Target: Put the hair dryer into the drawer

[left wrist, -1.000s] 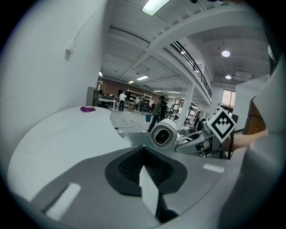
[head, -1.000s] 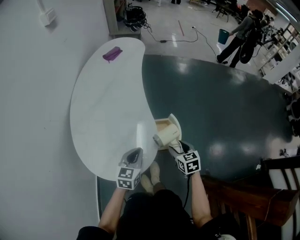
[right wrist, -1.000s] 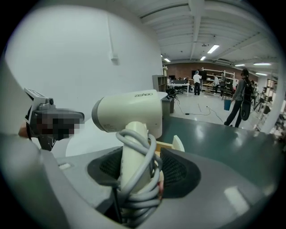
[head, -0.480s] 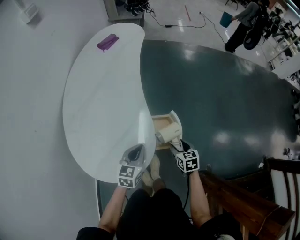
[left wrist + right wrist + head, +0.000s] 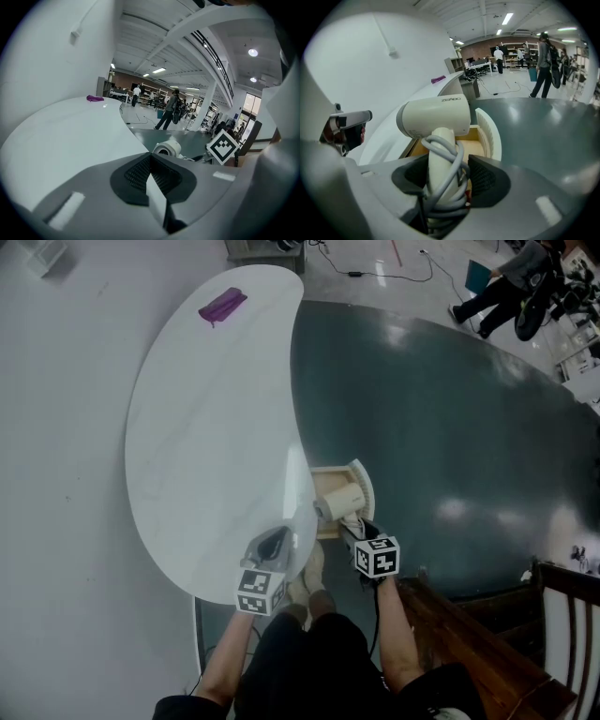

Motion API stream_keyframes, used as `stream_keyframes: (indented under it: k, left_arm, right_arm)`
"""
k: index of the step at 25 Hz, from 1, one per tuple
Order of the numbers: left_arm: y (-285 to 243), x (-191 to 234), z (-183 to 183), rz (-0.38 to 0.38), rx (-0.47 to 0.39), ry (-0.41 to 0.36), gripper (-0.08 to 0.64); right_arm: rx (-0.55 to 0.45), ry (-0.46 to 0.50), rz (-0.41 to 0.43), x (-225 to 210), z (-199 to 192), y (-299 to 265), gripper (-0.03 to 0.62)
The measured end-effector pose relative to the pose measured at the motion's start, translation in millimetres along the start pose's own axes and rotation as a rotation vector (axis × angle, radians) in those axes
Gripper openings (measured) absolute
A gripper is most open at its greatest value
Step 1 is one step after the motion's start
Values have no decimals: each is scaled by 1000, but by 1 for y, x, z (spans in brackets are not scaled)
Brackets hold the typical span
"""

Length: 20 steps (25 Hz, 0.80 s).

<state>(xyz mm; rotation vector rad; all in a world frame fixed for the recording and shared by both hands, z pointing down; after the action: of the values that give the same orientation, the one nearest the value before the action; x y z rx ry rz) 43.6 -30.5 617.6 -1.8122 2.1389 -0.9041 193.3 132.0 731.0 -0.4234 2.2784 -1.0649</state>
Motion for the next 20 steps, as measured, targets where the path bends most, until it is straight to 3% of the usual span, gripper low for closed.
stream_keyframes:
  k: [4, 13, 20]
  left_arm:
    - [-2, 2, -4, 11, 18, 15, 5]
    - [-9, 6, -10, 12, 35, 28, 5]
    - [-16, 9, -17, 4, 51, 15, 5]
  right_arm:
    - [-8, -53, 4, -7, 1, -8, 244]
    - [54, 9, -50, -18, -1, -23, 244]
    - [80, -10, -91, -17, -8, -34, 245]
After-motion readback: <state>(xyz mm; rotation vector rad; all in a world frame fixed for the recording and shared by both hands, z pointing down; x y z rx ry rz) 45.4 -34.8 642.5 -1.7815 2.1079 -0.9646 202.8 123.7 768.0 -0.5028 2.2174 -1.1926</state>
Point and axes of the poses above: the fingertips, and each gripper's own axes: y backward along the fingers, x to its left, z out of its top, the point moved 6 cm from there along y, backward along the fingers, and after that the axes turned 1 degree about -y, right-handed, at the moved point
